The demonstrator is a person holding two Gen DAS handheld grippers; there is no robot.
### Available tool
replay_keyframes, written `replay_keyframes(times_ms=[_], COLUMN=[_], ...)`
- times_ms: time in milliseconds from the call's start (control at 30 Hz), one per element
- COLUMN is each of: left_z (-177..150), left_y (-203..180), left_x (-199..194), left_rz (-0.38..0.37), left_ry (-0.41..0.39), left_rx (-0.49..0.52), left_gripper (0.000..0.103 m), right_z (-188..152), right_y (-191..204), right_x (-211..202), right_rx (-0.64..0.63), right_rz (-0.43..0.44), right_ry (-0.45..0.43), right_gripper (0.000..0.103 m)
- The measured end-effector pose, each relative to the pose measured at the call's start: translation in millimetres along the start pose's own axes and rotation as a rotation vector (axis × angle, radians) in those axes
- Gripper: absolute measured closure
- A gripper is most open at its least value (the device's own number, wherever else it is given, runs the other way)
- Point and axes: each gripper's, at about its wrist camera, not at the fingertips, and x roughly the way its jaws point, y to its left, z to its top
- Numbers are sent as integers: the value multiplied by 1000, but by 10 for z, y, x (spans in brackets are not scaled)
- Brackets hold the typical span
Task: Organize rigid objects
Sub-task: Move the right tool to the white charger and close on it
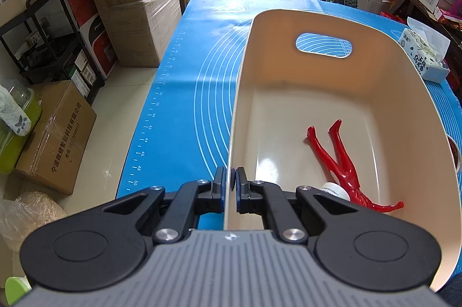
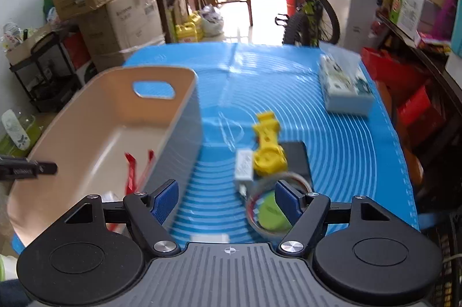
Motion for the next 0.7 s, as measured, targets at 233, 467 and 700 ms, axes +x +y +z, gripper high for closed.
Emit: replay_keyframes(times_ms=[233, 467, 700], left_z=[-2, -10, -13], left_y=[0, 7, 5], left_x=[1, 2, -2], left_rz=[-1, -2, -2], left_ry=[0, 3, 3], left_rx=[-2, -3, -2], left_gripper=[95, 95, 95], right_z=[-309, -481, -578], right_y=[-64, 69, 196], right_x=[269, 431, 591], right_rx=[13, -22, -80], right_rz=[16, 36, 39], right_ry=[116, 165, 174], right_gripper=[24, 24, 24])
